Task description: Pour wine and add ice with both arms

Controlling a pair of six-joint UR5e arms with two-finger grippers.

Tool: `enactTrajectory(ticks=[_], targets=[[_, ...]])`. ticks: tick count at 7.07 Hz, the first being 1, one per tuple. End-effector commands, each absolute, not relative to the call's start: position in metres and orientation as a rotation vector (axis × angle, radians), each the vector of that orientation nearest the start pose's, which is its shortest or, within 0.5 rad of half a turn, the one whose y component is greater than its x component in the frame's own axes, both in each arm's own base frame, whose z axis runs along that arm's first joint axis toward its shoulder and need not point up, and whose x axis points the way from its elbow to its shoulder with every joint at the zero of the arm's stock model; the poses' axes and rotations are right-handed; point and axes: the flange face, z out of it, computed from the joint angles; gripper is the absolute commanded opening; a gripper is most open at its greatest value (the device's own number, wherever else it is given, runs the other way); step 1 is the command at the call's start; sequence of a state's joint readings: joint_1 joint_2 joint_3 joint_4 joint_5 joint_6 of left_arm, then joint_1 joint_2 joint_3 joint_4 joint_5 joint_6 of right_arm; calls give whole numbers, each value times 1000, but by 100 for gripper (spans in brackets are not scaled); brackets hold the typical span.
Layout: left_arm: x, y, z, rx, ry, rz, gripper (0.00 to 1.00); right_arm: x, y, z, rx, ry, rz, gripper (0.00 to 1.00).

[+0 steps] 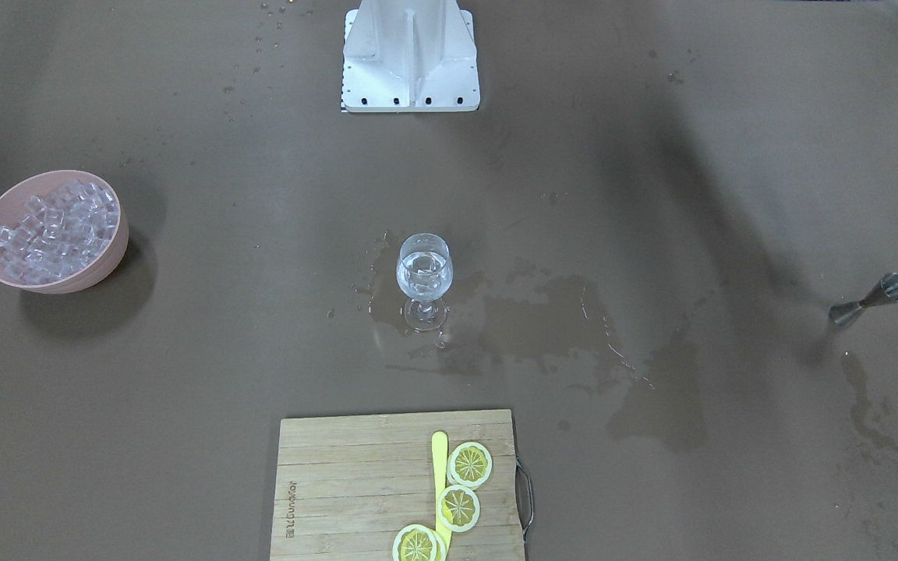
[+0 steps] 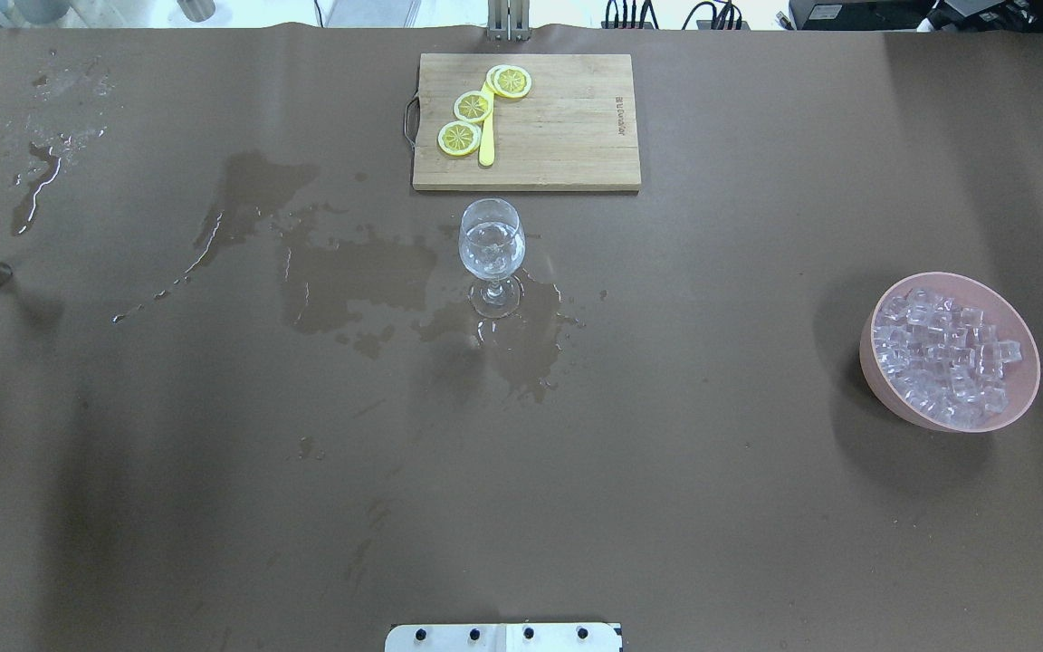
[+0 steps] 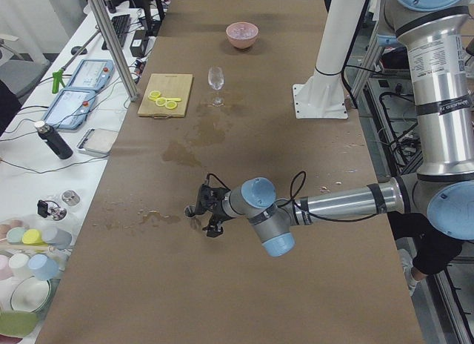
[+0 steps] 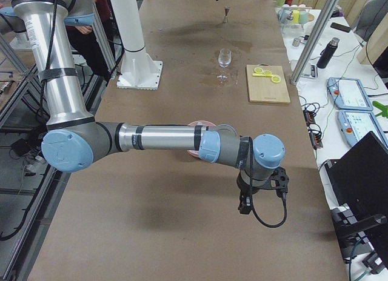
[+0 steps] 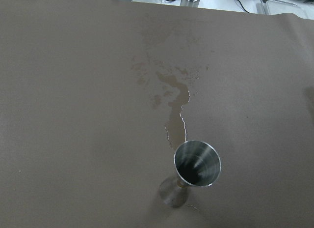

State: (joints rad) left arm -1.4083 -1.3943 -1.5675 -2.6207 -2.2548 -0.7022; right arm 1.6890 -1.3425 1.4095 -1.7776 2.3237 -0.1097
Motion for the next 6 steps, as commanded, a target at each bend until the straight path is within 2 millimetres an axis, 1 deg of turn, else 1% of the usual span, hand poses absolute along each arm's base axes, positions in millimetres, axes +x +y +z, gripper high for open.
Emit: enactTrajectory(ticks=[1, 2, 4, 5, 6], targets=[[-39, -486, 575, 422, 881, -125, 97, 133, -565, 636, -48, -763, 68, 100], [-46, -497, 558, 396, 852, -97, 97, 132, -565, 635, -50, -765, 73, 100], [-67, -527, 523, 354, 814, -72, 97, 132, -565, 633, -48, -766, 77, 100], [-72, -533, 516, 329, 804, -65, 97, 132, -564, 633, -50, -774, 80, 100], [-73, -535, 516, 318, 800, -58, 97, 132, -564, 633, -50, -775, 80, 100]])
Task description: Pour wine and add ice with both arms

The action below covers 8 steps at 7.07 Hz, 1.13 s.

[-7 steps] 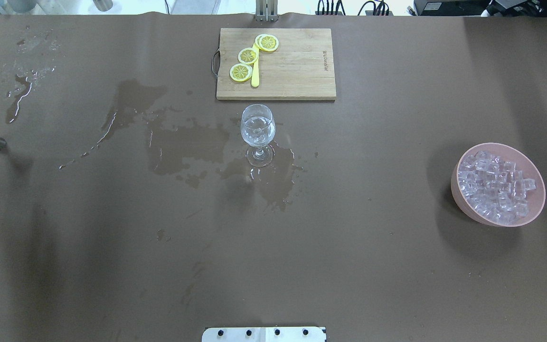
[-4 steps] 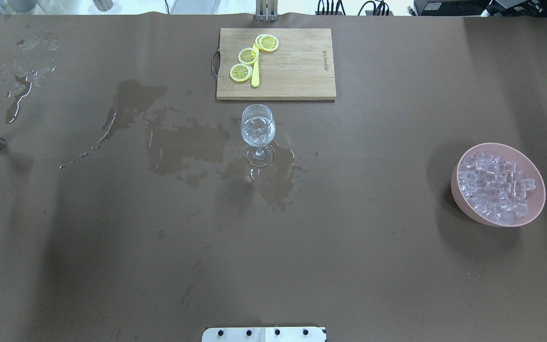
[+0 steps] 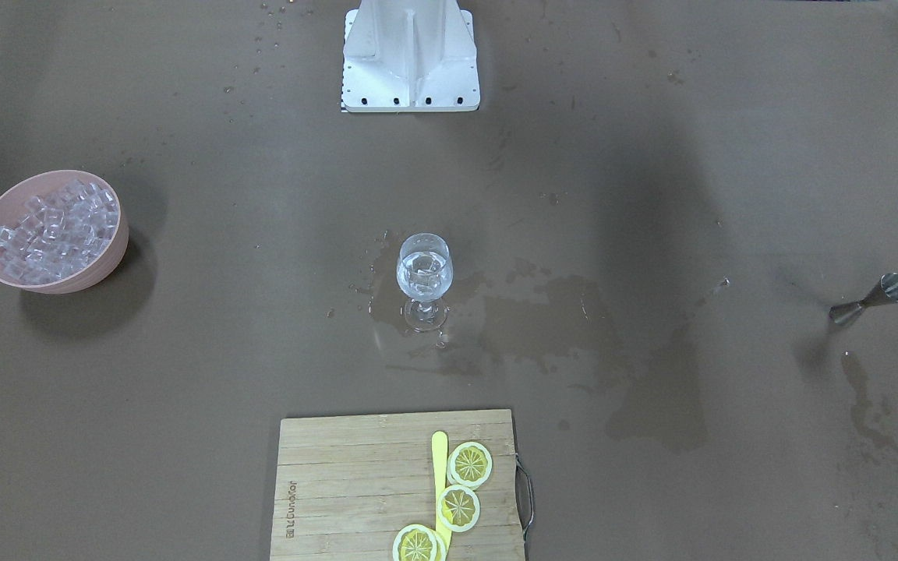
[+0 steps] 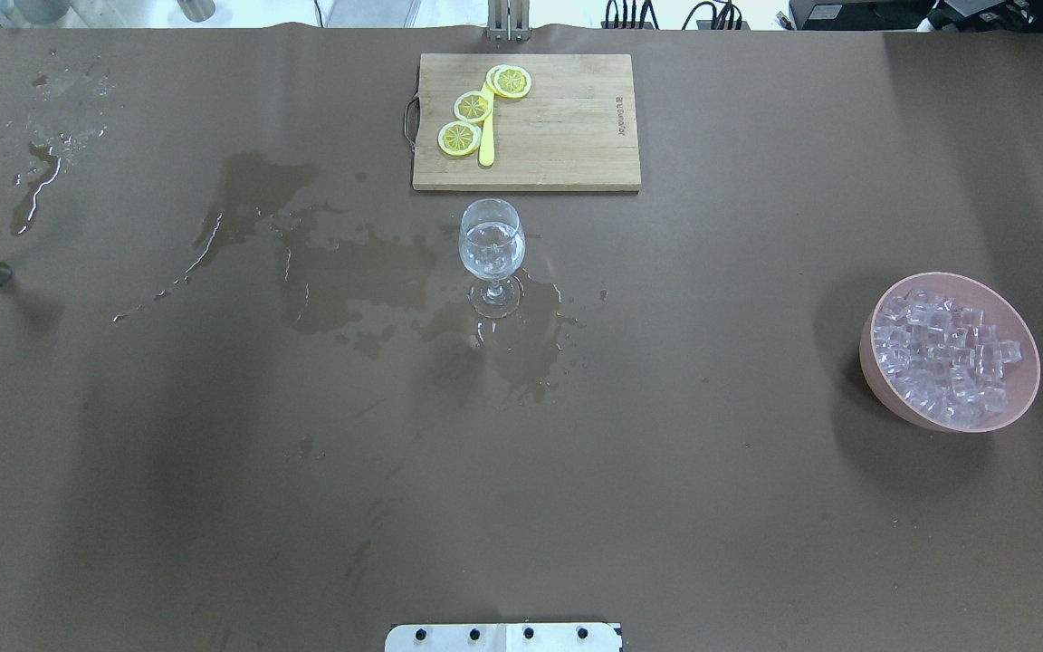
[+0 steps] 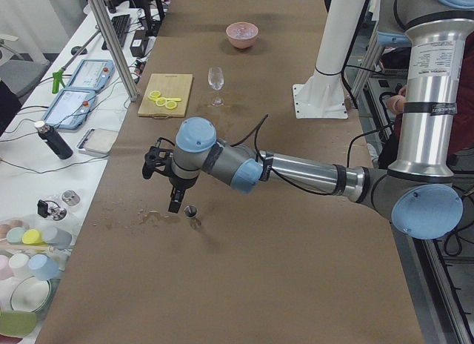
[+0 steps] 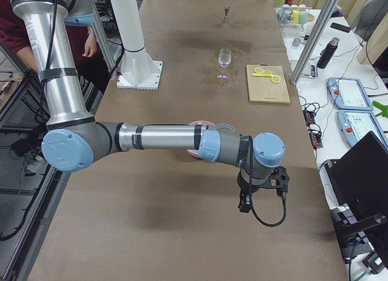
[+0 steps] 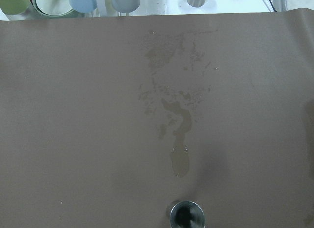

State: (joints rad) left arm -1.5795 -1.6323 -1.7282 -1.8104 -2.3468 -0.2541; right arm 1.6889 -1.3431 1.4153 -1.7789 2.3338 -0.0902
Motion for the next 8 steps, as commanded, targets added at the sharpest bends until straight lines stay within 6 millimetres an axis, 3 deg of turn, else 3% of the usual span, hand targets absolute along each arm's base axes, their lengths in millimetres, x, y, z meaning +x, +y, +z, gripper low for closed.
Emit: enactTrajectory(ticks=[1, 2, 4, 6, 8], targets=[[-75, -529, 523, 311, 798, -65, 97, 131, -562, 635, -53, -775, 81, 100], [-83, -524, 523, 323, 795, -64, 97, 131, -559, 635, -51, -775, 81, 100], [-83, -478, 567, 297, 787, -43, 97, 131, -556, 637, -54, -776, 82, 100], [-82, -472, 582, 287, 784, -42, 97, 130, -553, 638, -56, -776, 82, 100], [-83, -484, 623, 252, 782, -56, 97, 130, -548, 639, -54, -776, 82, 100]])
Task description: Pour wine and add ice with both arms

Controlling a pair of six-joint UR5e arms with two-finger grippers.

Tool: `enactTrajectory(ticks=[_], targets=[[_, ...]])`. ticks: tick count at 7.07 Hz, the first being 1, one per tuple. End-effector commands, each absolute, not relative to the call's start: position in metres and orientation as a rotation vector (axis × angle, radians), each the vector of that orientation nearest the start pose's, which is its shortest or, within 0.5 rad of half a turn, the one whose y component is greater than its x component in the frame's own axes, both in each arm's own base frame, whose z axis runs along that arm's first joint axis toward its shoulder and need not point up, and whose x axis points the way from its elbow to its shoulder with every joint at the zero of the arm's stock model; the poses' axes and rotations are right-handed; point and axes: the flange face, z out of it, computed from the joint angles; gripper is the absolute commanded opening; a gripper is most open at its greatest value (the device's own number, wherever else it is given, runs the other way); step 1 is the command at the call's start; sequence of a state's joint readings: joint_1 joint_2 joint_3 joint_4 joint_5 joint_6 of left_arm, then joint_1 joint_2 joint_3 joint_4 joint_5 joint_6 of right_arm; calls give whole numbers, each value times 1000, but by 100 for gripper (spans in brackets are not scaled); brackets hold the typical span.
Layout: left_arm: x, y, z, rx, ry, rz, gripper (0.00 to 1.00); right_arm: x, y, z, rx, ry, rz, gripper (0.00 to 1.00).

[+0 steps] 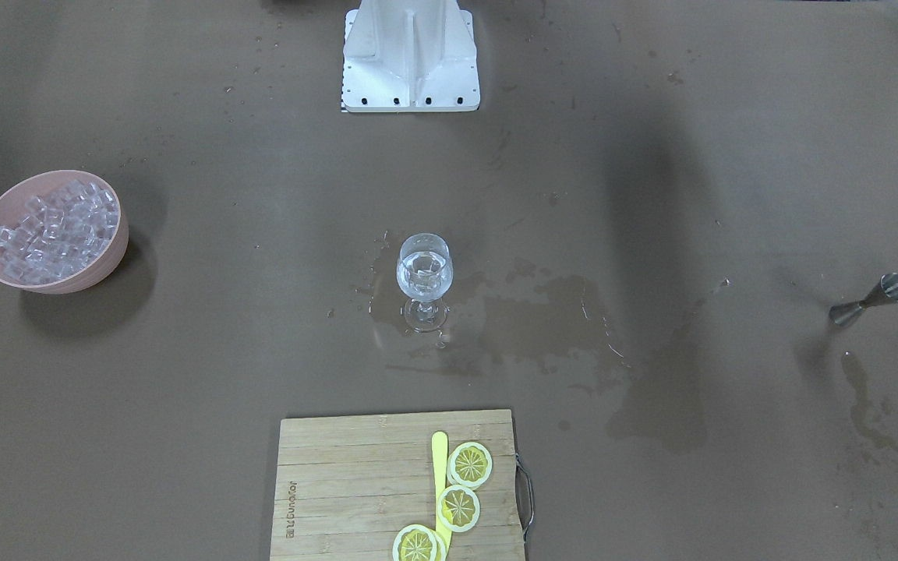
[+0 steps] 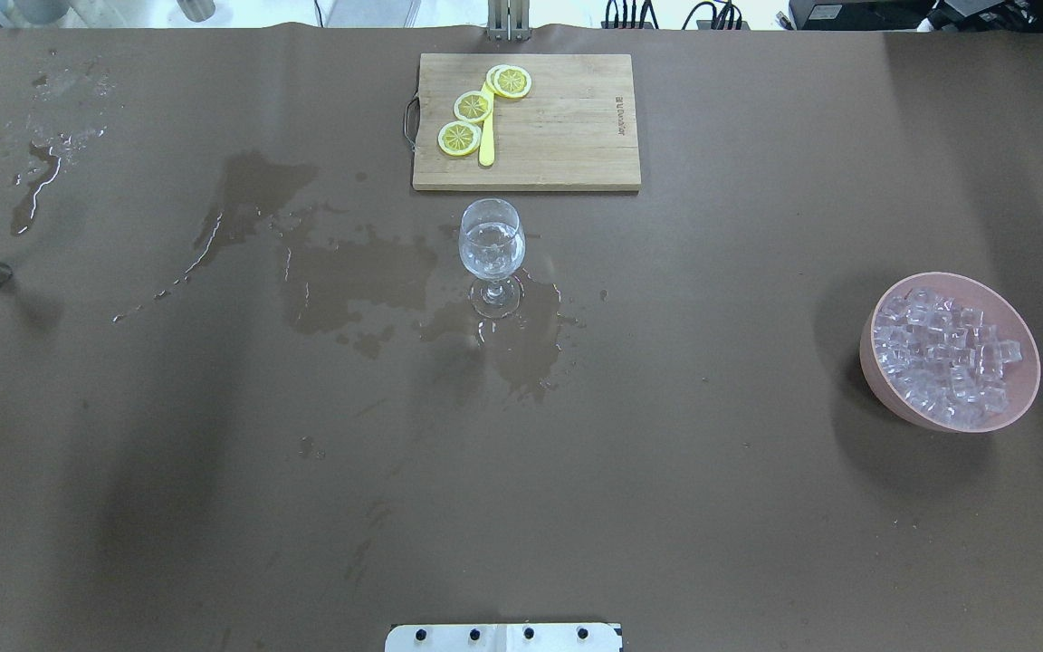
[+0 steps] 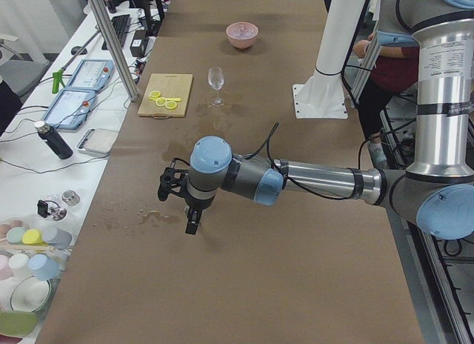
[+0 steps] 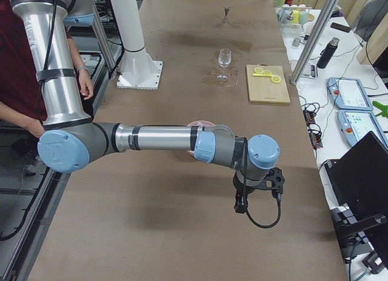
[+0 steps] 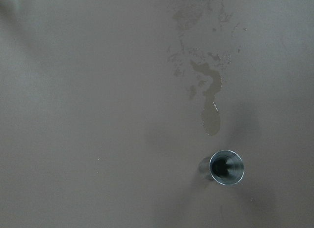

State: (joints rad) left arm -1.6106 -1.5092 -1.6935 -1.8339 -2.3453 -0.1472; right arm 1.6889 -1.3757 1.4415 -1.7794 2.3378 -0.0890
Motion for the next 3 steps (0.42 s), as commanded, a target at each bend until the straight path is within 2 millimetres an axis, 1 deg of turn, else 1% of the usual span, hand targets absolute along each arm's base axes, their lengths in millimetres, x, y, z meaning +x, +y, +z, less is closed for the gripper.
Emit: enactTrajectory(ticks=[1, 3], targets=[[-83, -485, 630, 257, 783, -55, 97, 129, -546, 640, -56, -776, 82, 100], [-83, -484, 629, 258, 784, -54, 97, 129, -542, 640, -54, -776, 82, 100]])
